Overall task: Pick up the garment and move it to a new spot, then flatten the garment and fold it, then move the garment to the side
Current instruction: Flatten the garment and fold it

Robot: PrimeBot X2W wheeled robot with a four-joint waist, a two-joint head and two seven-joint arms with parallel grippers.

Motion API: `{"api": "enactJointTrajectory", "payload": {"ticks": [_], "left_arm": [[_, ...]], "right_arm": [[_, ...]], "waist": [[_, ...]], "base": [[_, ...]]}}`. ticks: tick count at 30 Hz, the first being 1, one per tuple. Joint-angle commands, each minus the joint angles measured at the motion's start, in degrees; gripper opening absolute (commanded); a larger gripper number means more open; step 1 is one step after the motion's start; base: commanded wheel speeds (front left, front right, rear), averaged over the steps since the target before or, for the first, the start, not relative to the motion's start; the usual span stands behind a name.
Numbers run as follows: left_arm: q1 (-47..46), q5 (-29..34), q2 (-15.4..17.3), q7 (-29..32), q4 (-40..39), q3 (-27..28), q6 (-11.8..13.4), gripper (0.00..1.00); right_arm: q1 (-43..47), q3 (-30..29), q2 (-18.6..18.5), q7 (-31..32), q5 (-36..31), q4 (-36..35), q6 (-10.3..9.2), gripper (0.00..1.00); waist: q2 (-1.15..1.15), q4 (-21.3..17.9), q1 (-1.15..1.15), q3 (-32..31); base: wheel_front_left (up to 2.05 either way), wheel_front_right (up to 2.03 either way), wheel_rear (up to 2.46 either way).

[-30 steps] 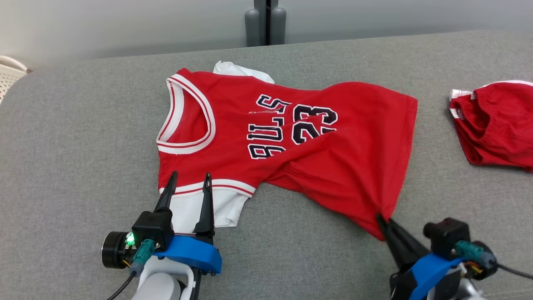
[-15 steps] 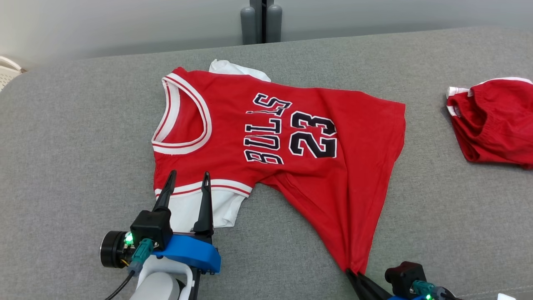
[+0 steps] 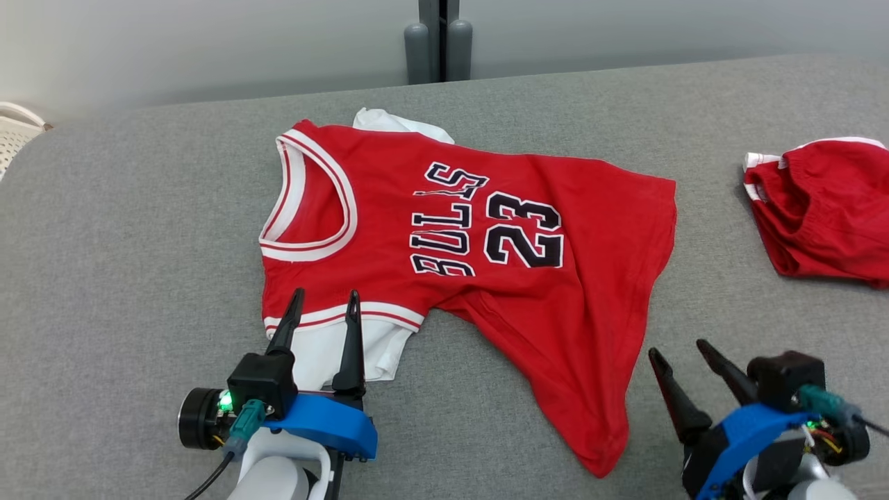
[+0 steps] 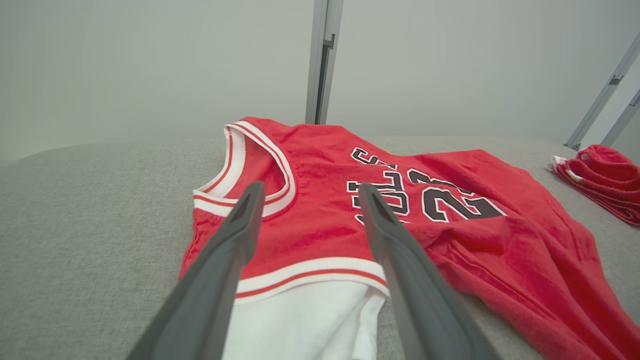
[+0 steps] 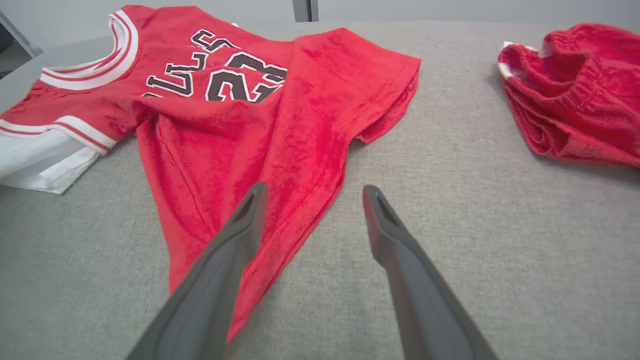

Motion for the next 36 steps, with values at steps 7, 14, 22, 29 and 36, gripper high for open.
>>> {"api": "enactJointTrajectory", "payload": {"ticks": [7, 14, 22, 29, 36], "left_arm": [[-1.5, 0.0, -0.9, -0.6, 0.9, -0.4, -0.6, 1.0], [-1.5, -0.1, -1.4, -0.7, 1.9, -0.5, -1.0, 1.0], [-1.6, 0.2, -1.9, -0.9, 2.3, -0.2, -1.3, 1.0], [-1.7, 0.5, -2.1, -0.9, 2.2, 0.2, -1.4, 1.0], [-2.3, 1.0, -2.2, -0.9, 1.7, 0.4, -1.6, 1.0]], "right_arm": [[-10.3, -5.2, 0.3, 3.3, -0.9, 10.2, 0.03, 1.0], [-18.4, -7.7, 0.8, 4.2, -1.8, 23.7, 0.03, 1.0], [-25.0, -8.9, 0.1, 5.4, -1.1, 36.1, 0.03, 0.36], [-29.5, -7.5, -3.2, 4.8, 1.7, 41.8, 0.01, 0.0], [-36.1, -6.6, -9.1, 0.9, 0.0, 44.8, 0.02, 0.0]], "waist": [[0.0, 3.3, 0.0, 0.8], [0.0, 6.3, 0.0, 1.0], [0.0, 8.1, 0.0, 0.9], [0.0, 8.8, 0.0, 1.5], [0.0, 9.6, 0.0, 3.5]], "base": [[0.0, 0.0, 0.0], [0.0, 0.0, 0.0], [0.0, 0.0, 0.0], [0.0, 0.0, 0.0], [0.0, 0.0, 0.0]]}}
